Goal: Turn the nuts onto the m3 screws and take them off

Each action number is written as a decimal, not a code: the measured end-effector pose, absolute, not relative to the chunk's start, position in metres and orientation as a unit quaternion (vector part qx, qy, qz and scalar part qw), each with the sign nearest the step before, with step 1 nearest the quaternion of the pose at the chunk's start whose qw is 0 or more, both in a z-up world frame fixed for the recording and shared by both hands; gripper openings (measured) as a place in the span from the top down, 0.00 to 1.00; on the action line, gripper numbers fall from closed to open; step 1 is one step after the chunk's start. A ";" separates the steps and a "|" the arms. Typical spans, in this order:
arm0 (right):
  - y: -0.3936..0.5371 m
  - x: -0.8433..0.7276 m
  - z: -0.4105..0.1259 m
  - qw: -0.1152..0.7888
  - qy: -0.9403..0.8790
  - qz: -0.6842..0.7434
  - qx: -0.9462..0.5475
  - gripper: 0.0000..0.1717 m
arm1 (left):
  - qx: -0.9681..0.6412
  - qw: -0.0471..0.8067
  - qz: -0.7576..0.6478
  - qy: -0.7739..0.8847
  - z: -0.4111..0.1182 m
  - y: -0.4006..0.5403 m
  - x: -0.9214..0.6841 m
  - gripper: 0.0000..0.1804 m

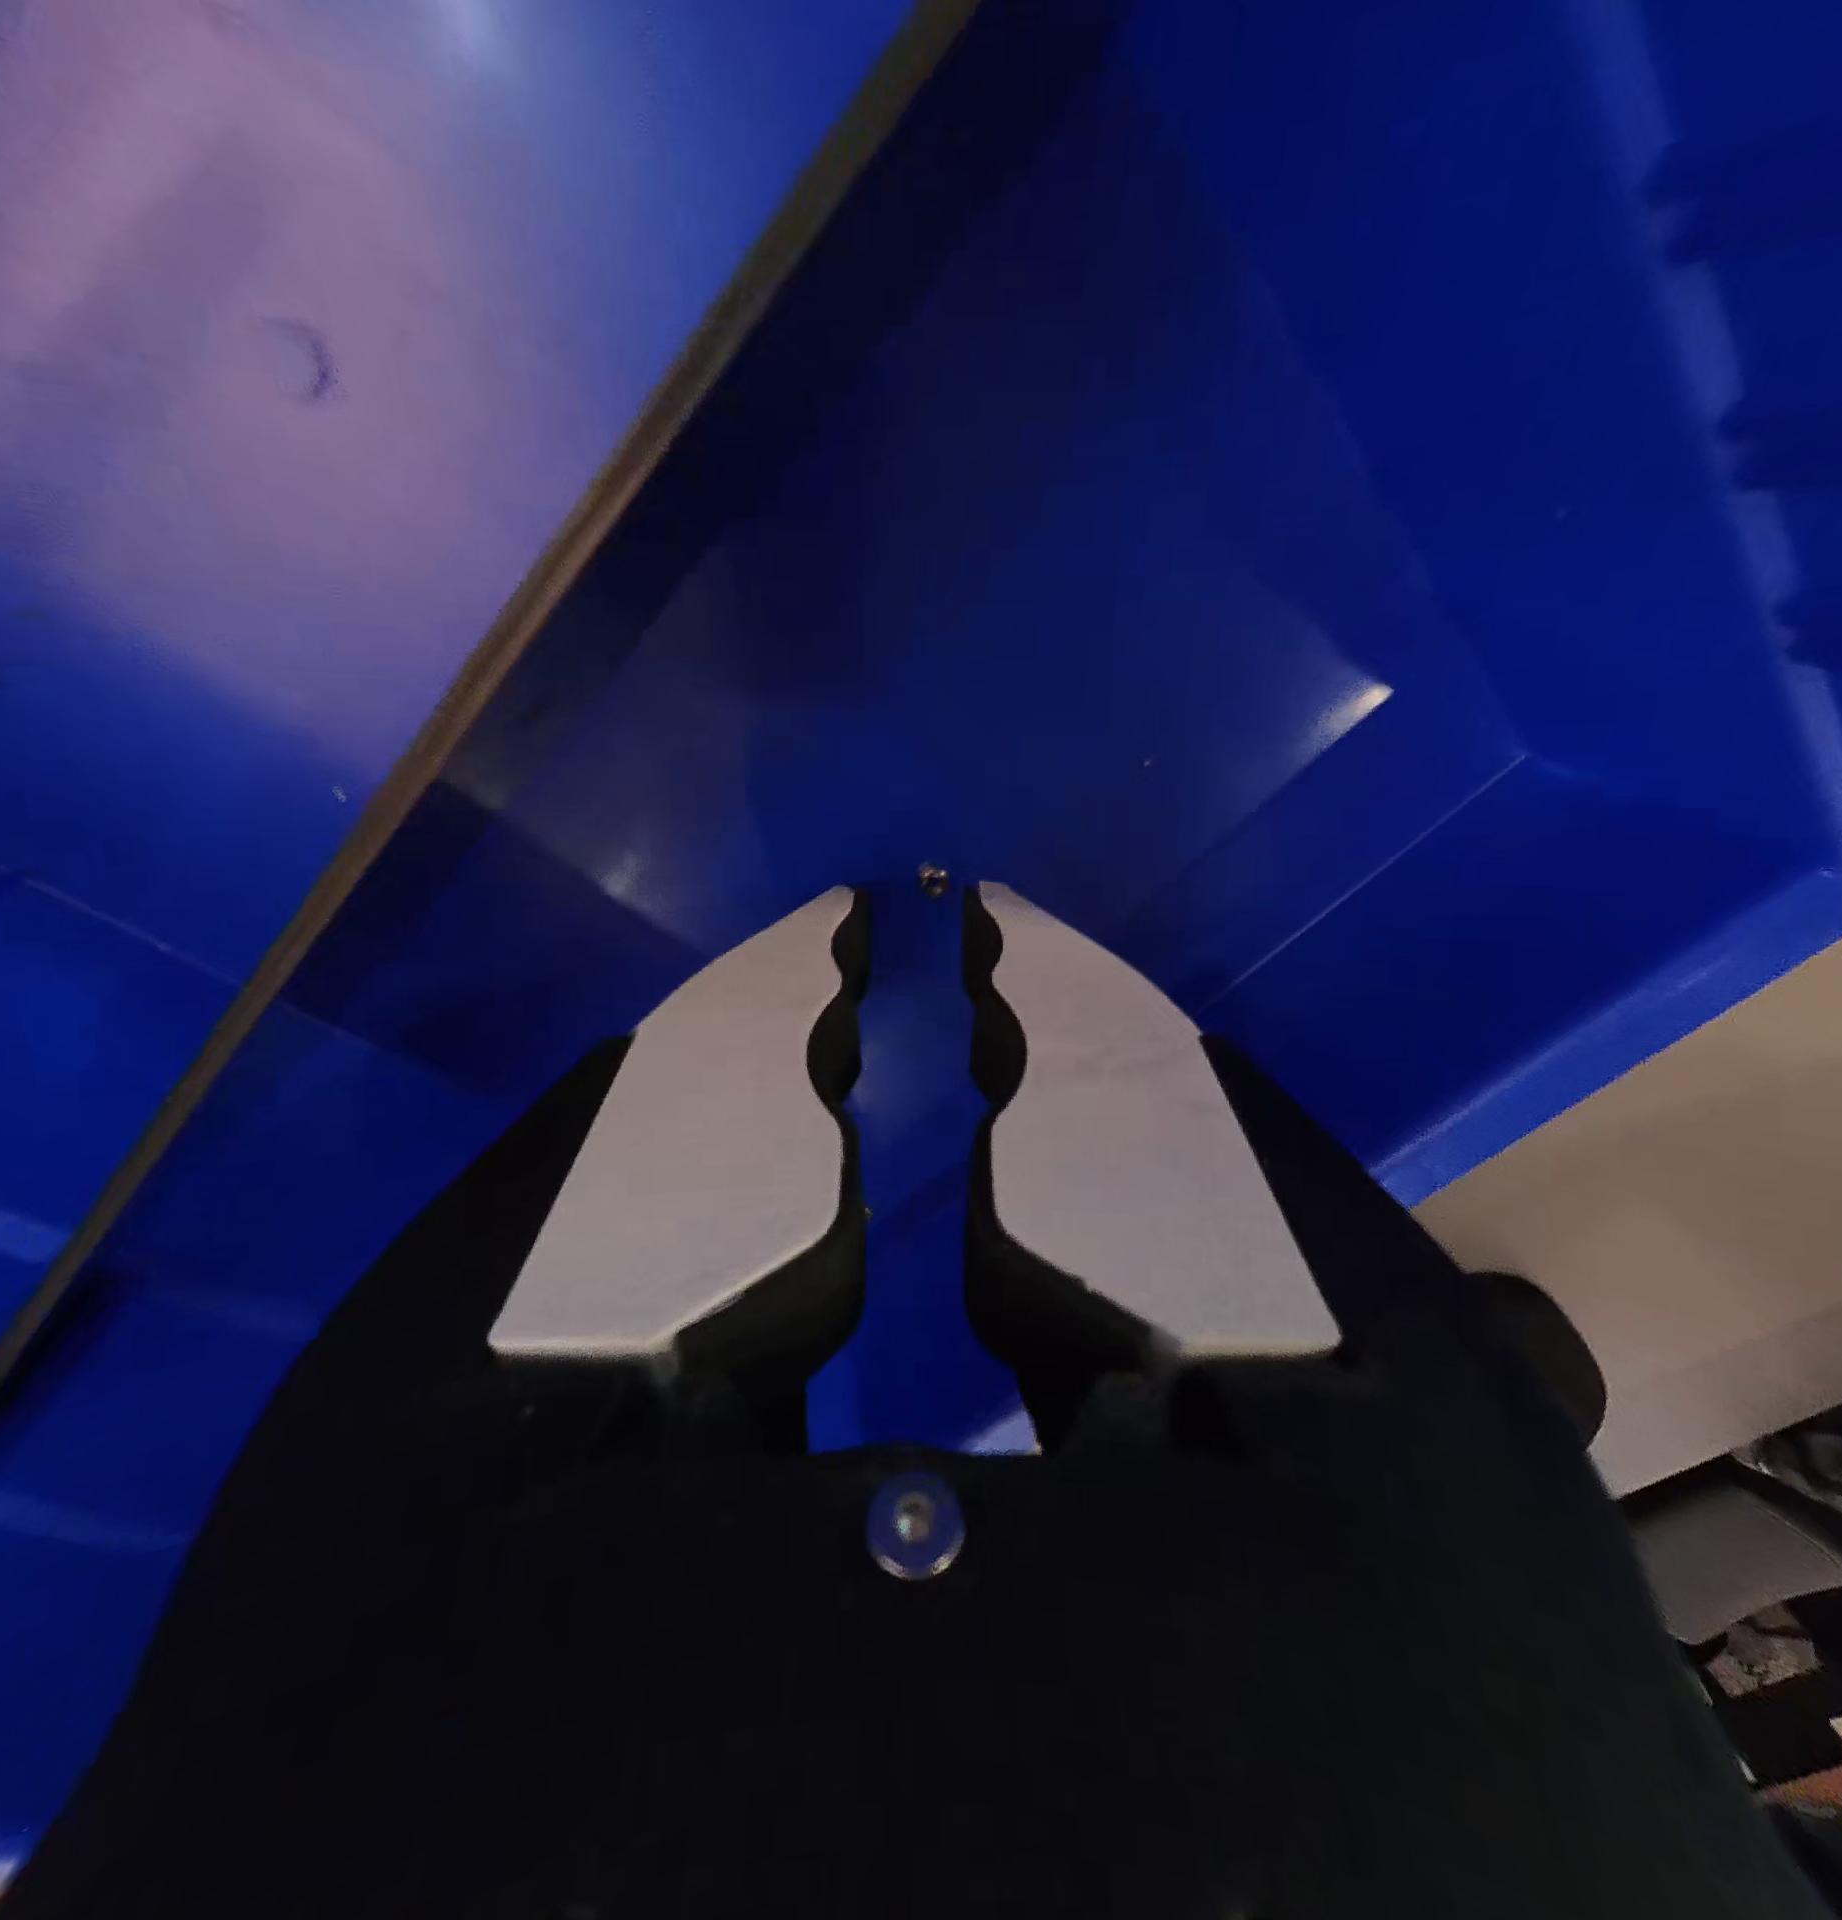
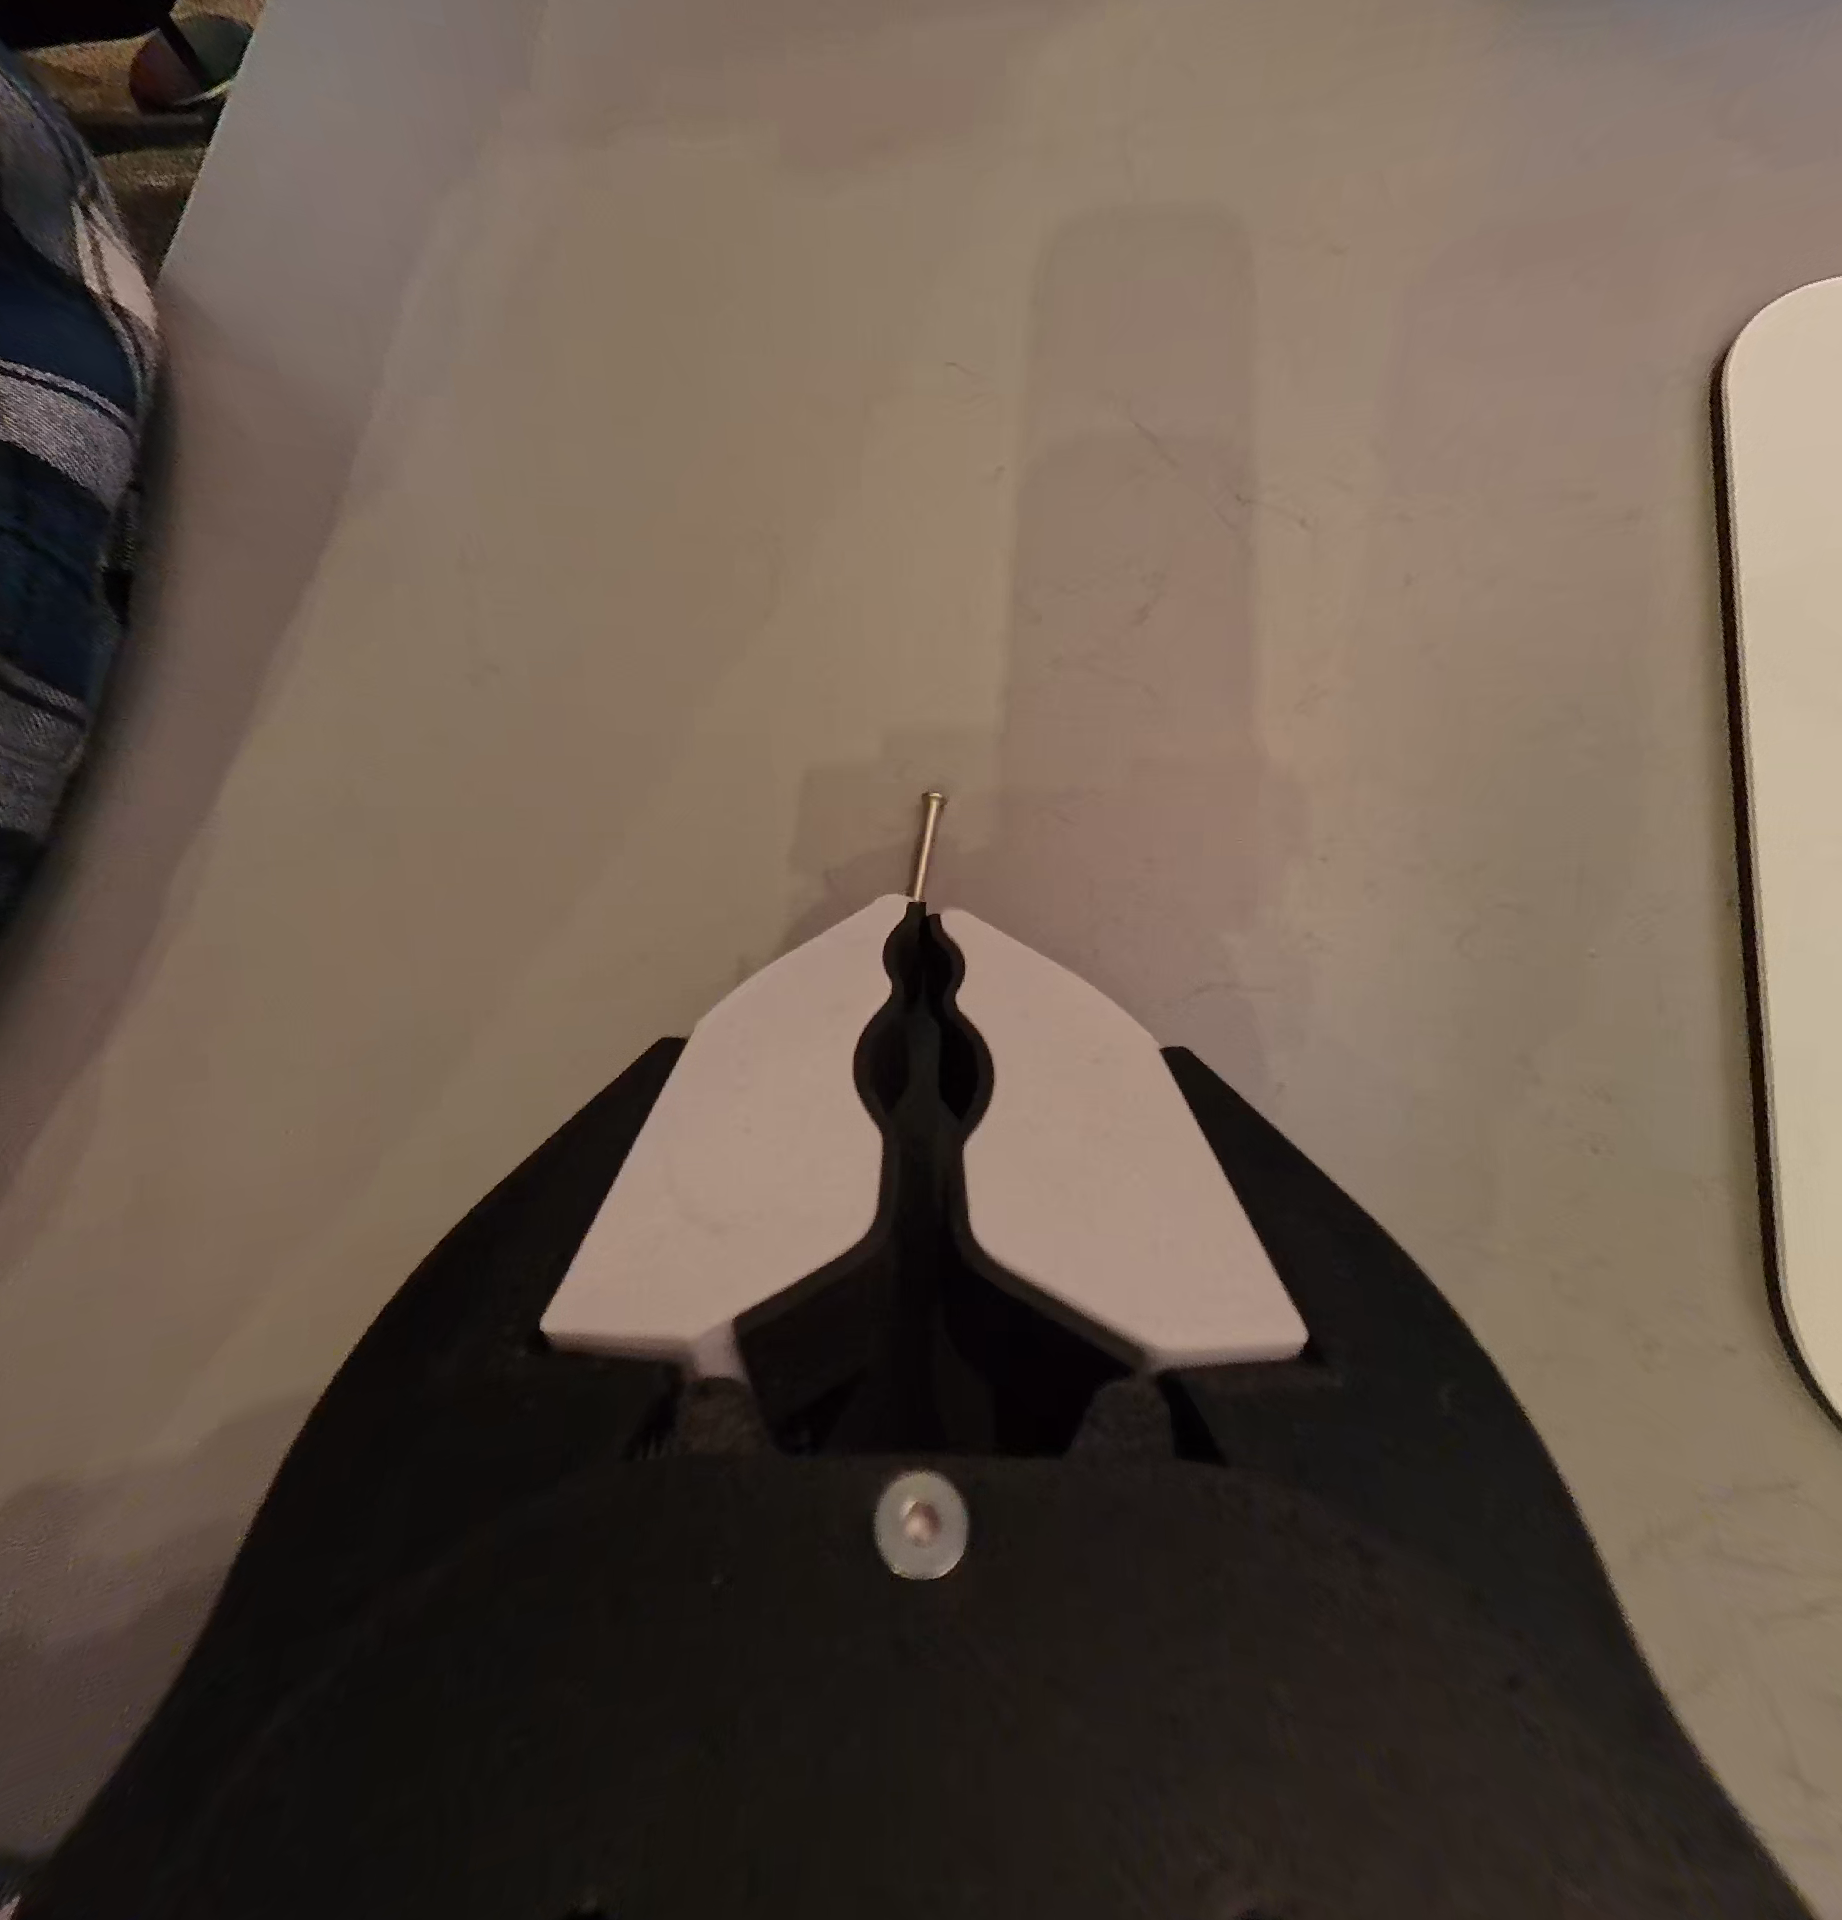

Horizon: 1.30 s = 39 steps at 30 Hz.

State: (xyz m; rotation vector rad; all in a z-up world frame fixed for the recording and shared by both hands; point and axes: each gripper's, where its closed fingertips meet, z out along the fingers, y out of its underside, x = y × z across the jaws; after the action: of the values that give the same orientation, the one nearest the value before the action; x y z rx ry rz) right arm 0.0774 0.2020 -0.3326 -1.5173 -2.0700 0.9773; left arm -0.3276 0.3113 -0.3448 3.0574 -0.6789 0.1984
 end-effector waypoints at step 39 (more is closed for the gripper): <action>0.202 0.077 -0.333 0.197 -0.740 0.348 -0.541 1.00 | 0.974 -0.077 0.000 -0.211 -0.348 0.328 -0.322 0.92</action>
State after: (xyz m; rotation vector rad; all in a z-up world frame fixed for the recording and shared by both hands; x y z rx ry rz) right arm 0.0770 0.2017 -0.3327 -1.5143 -2.0717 0.9748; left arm -0.3223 0.3281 -0.3475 3.2211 -0.6975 0.0015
